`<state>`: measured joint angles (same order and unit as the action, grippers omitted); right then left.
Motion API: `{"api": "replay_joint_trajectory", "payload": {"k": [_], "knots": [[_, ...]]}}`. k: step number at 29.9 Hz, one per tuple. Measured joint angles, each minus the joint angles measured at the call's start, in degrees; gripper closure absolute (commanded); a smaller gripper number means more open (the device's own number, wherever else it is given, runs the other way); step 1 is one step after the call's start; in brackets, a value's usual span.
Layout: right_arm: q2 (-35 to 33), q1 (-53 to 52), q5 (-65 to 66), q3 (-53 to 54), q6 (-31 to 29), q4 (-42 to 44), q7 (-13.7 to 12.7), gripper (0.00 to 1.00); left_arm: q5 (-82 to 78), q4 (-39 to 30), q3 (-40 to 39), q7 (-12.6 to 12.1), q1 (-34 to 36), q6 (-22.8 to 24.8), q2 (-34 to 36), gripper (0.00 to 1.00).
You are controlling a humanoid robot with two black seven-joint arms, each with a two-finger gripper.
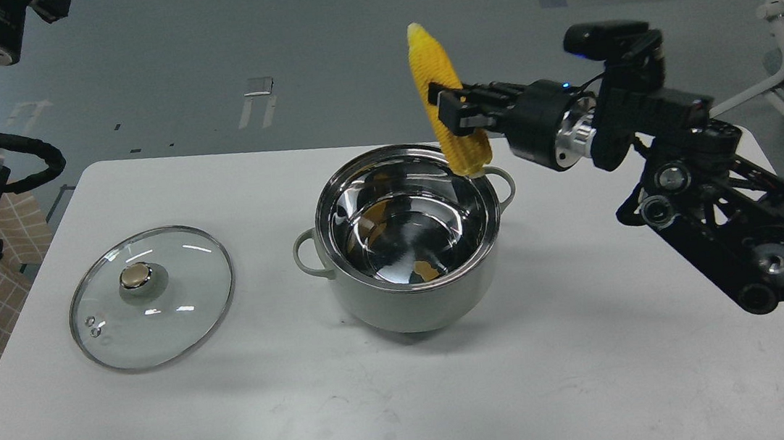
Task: Open pot and put corn in
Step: 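Carry the corn over the pot and lower it inside, releasing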
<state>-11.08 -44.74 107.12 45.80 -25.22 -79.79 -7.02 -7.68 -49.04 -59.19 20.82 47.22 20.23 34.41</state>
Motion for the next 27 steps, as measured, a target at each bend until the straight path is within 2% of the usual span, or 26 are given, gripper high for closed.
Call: {"api": "replay_joint_trajectory", "payload": {"k": [4,12,14,16,19,20,24,25,27], "knots": [[2.48,-1.69,2.05,-6.57,0.14,3.51,-0.28,1.00,-0.10,-0.20,-0.03,0.00,0.07,0.17,-0.04,0.03],[1.93,-3.49,2.62,-12.04,0.00,5.93,-2.20,1.00,-0.14,-0.27,0.01,0.01,0.13,0.51,0.64,0.03],[1.80,-3.23,2.62,-12.16,-0.05,6.00,-2.28,0.87,-0.14,-0.27,0.03,0.01,0.07,0.51,0.67,0.03],[1.77,-2.88,2.62,-12.22,-0.08,6.17,-2.32,0.82,-0.14,-0.27,0.04,0.01,0.01,0.51,0.67,0.03],[1.76,-2.64,2.57,-12.26,-0.09,6.29,-2.32,0.70,-0.14,-0.27,0.03,0.01,-0.01,0.38,0.67,0.03],[1.76,-2.61,2.53,-12.26,-0.09,6.29,-2.32,0.70,-0.14,-0.27,-0.01,0.01,-0.01,0.32,0.67,0.03],[1.76,-2.55,2.31,-12.26,-0.10,5.99,-2.33,0.51,-0.14,-0.27,-0.24,0.06,-0.01,0.23,0.67,0.03],[1.76,-2.53,2.20,-12.26,-0.10,5.74,-2.31,0.43,-0.14,-0.27,-0.29,0.06,-0.01,0.21,0.67,0.03],[1.76,-2.25,2.02,-12.26,-0.10,5.02,-2.24,0.36,-0.14,-0.27,-0.38,0.06,-0.01,0.18,0.66,0.03]]}}
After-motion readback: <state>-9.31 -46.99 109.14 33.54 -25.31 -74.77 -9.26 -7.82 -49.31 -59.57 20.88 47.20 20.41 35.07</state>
